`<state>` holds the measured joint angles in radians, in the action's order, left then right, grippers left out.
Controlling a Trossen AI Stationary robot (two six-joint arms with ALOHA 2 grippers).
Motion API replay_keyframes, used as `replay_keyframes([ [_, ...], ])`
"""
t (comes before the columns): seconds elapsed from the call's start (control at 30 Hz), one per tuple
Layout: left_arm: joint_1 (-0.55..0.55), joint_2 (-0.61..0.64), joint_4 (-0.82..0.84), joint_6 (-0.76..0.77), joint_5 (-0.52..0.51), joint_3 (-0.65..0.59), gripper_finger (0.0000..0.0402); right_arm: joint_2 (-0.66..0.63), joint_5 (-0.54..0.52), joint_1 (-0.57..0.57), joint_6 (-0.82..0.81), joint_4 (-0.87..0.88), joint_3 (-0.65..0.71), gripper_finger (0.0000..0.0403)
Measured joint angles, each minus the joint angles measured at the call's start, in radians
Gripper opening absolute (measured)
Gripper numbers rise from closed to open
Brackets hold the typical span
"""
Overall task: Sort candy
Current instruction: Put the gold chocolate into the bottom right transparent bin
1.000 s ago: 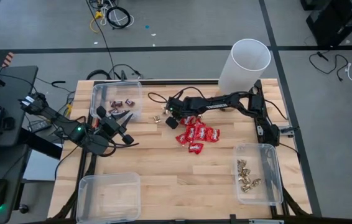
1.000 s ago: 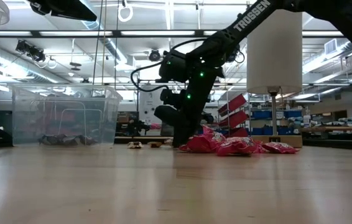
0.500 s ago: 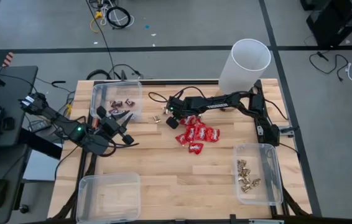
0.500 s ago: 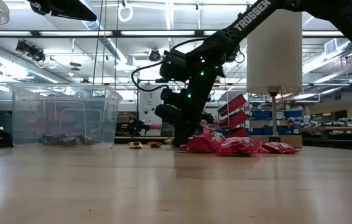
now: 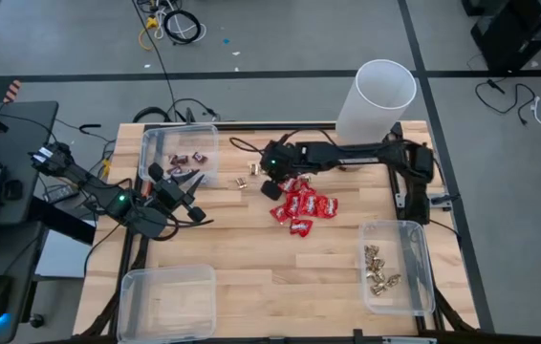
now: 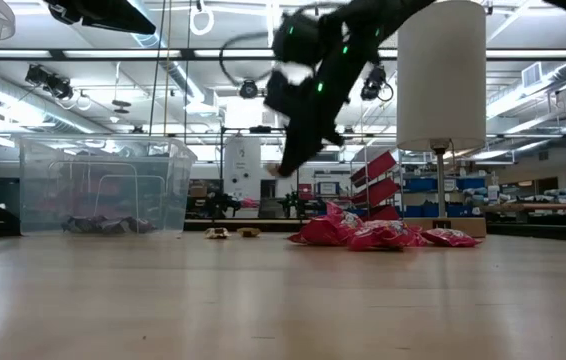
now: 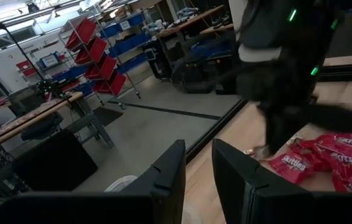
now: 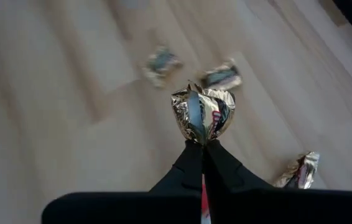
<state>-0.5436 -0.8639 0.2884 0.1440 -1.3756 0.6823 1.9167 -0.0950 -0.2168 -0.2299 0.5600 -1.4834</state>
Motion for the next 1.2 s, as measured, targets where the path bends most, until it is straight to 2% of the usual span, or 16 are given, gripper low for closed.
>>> replay_keyframes([
  [0.23,0.0,0.0,0.002,0.003,0.032,0.0,0.0082,-0.165,0.046,0.077,0.004,0.216,-0.001,0.0],
  [0.67,0.0,0.0,0.002,0.002,0.034,0.0,0.0082,-0.428,0.112,0.252,-0.253,0.664,-0.002,0.0],
  [0.77,0.0,0.0,0.002,-0.002,0.034,0.0,0.0082,-0.464,0.145,0.31,-0.302,0.765,-0.002,0.0],
  [1.0,0.0,0.0,-0.004,-0.002,0.034,0.0,0.0082,-0.516,0.249,0.439,-0.535,0.906,-0.002,0.0],
  [1.2,0.0,0.0,-0.008,-0.001,0.043,0.0,0.0082,-0.54,0.268,0.576,-0.647,1.011,-0.002,0.0],
])
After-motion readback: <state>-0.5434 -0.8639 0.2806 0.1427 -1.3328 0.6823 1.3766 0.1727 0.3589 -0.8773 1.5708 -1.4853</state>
